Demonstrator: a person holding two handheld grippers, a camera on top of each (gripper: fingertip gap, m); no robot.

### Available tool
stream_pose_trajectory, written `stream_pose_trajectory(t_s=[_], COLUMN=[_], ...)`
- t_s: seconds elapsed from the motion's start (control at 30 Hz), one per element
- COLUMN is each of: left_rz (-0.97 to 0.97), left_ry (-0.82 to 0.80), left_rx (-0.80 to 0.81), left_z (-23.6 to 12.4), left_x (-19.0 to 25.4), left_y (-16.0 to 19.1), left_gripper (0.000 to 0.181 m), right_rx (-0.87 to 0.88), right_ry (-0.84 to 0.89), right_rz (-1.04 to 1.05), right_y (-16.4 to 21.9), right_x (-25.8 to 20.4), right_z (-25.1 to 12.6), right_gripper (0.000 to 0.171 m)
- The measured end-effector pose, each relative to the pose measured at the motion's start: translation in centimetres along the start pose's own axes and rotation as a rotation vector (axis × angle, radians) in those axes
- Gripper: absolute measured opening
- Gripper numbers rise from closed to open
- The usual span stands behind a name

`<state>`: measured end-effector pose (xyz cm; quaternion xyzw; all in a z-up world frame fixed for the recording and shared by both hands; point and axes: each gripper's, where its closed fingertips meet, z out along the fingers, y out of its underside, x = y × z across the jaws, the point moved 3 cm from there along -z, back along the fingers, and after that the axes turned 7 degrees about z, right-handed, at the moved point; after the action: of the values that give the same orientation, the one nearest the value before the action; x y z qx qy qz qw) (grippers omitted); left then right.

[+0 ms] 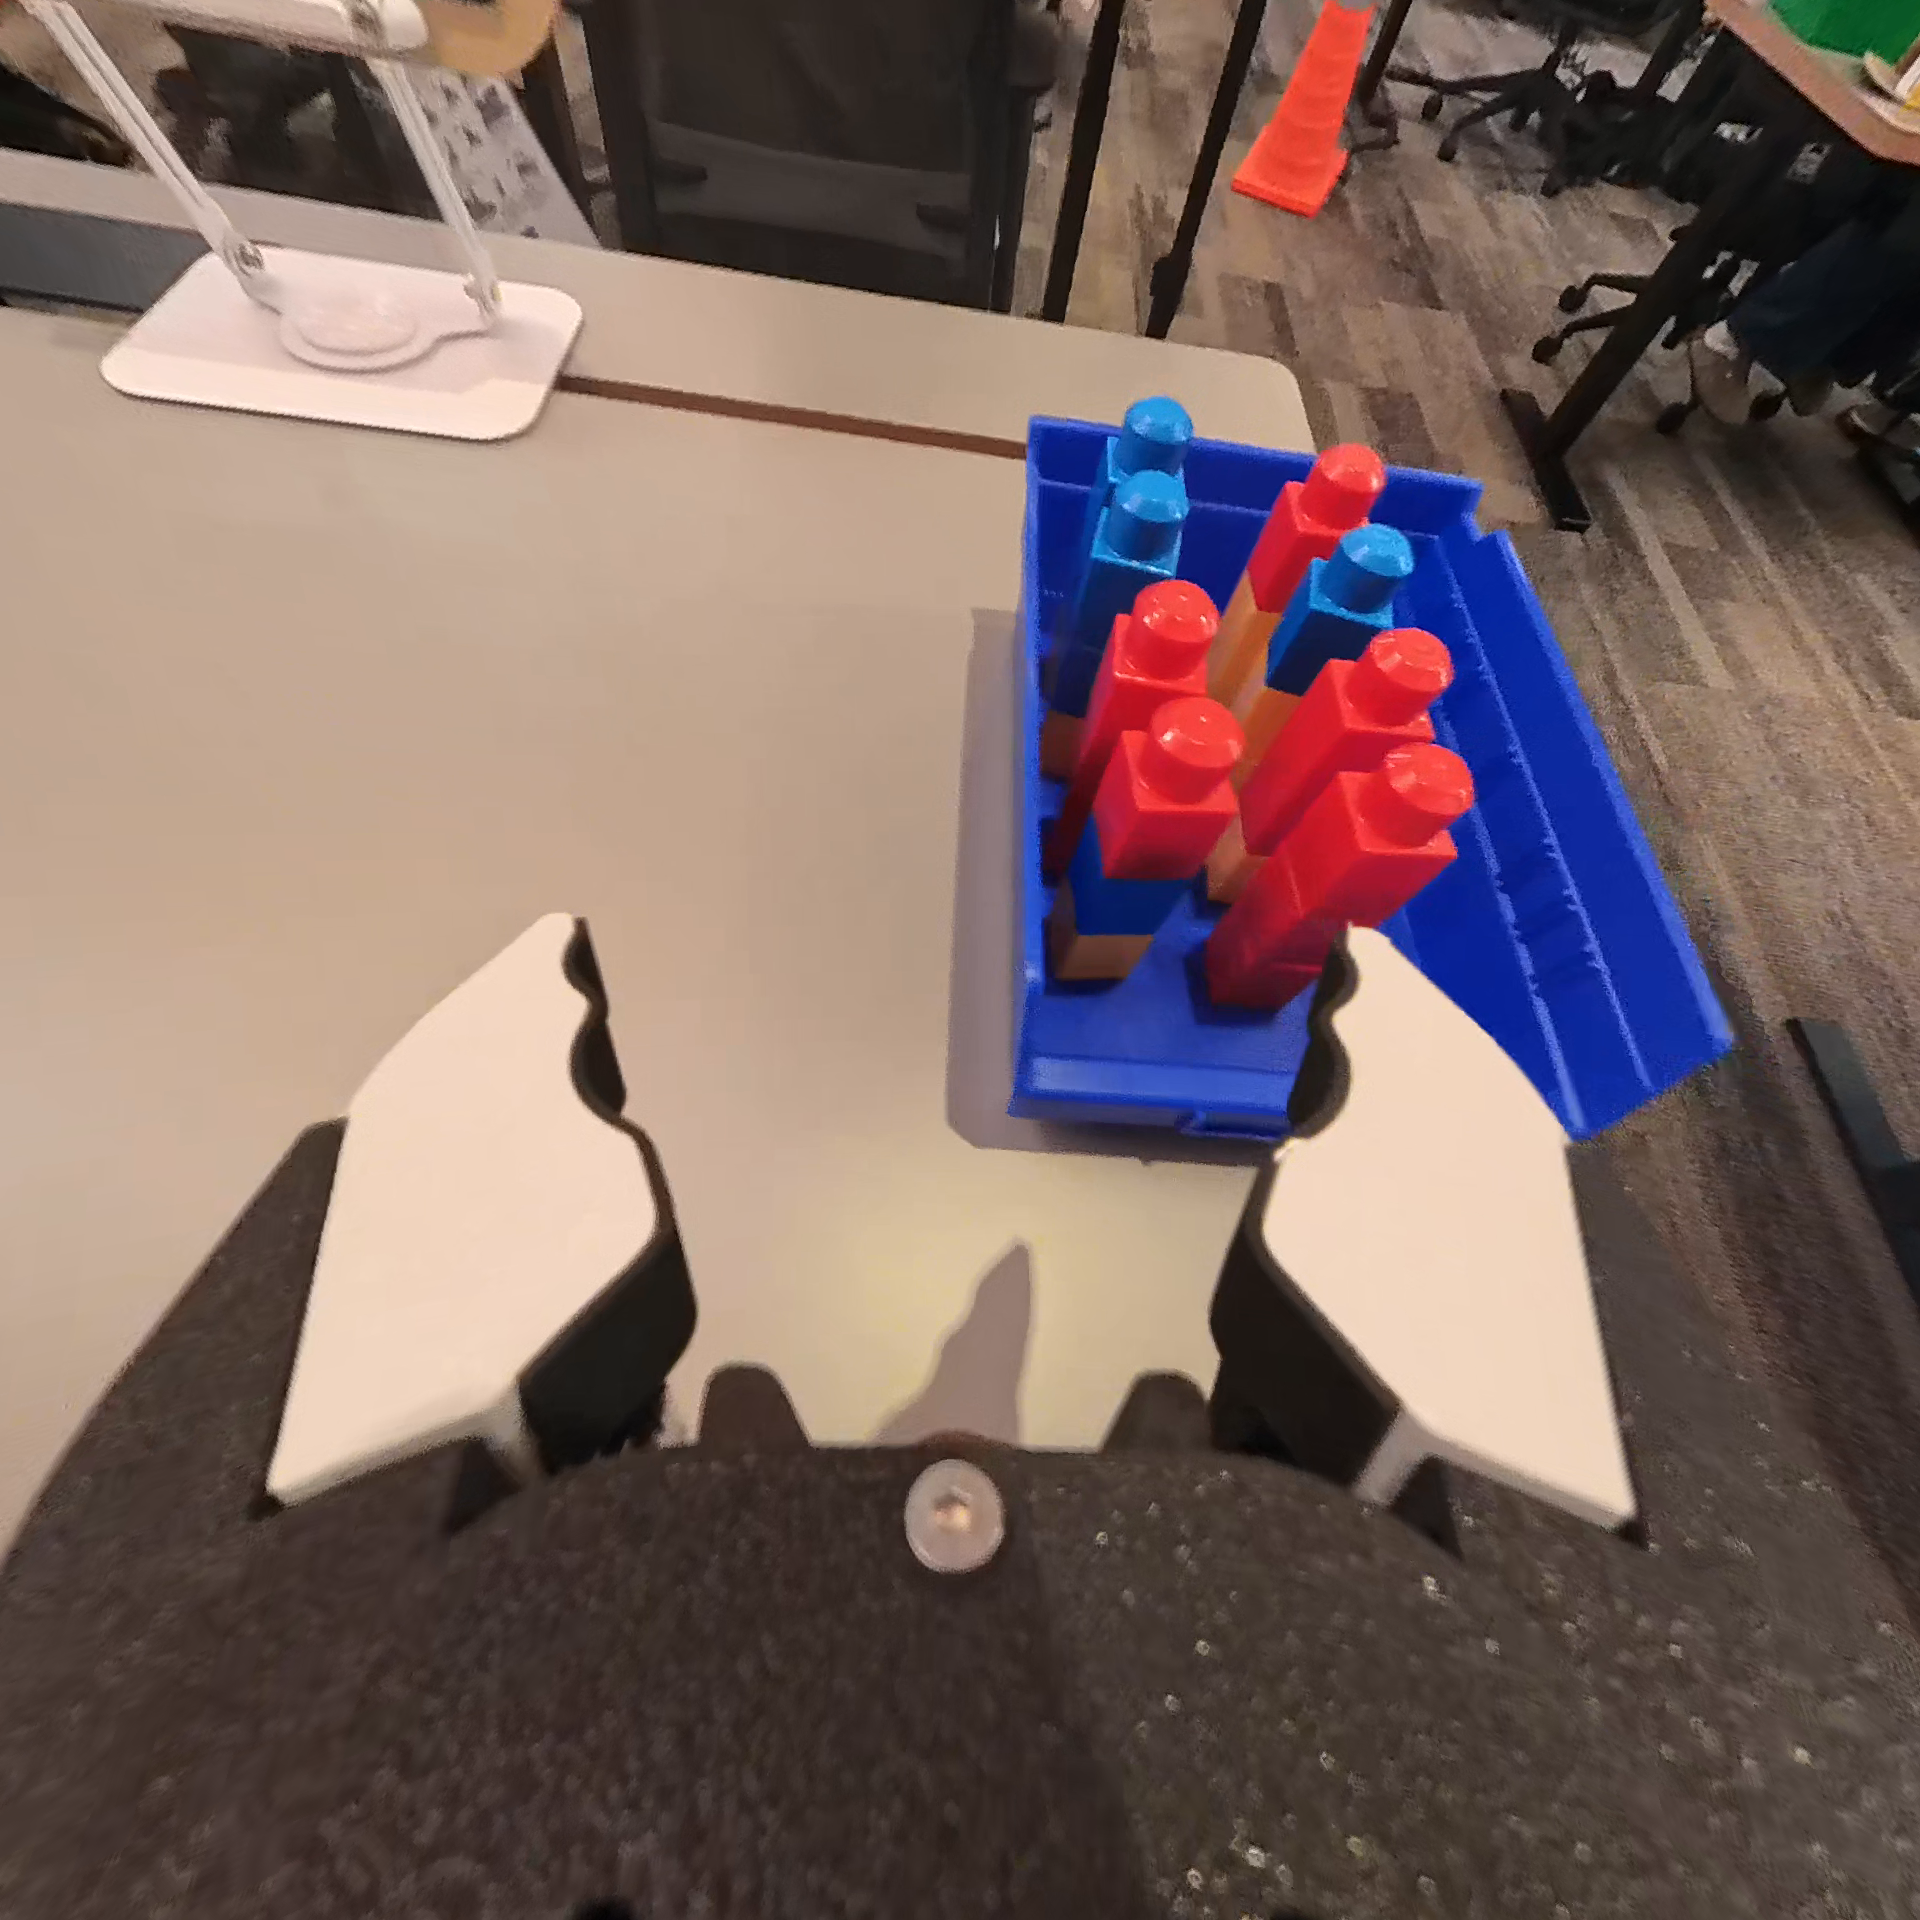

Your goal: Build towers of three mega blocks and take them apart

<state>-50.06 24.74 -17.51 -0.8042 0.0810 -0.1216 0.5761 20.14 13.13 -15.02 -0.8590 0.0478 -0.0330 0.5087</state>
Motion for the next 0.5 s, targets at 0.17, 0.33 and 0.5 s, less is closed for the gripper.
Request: stream_pose_trajectory(t_s=[0.17,0.33,0.5], left_rz=[-0.002,0.007,0.013], left_ry=[-0.007,0.006,0.011], left_rx=[0.018,0.012,0.003], left_z=[-0.4,-0.1,0.1], left_x=[-0.1,0.5,0.7], left_y=[-0.2,-0.3,-0.3], left_gripper=[0.140,0.139,0.139], right_rx=[-0.099,-0.176,-0.188], right_ry=[0.009,-0.002,-0.003], right_rz=[-0.030,-0.080,-0.041], right_y=[0.7,1.8,2.5], right_x=[2.2,2.4,2.3], right_z=[-0.9,0.4,3.9], right_gripper=[0.115,0.111,0.110])
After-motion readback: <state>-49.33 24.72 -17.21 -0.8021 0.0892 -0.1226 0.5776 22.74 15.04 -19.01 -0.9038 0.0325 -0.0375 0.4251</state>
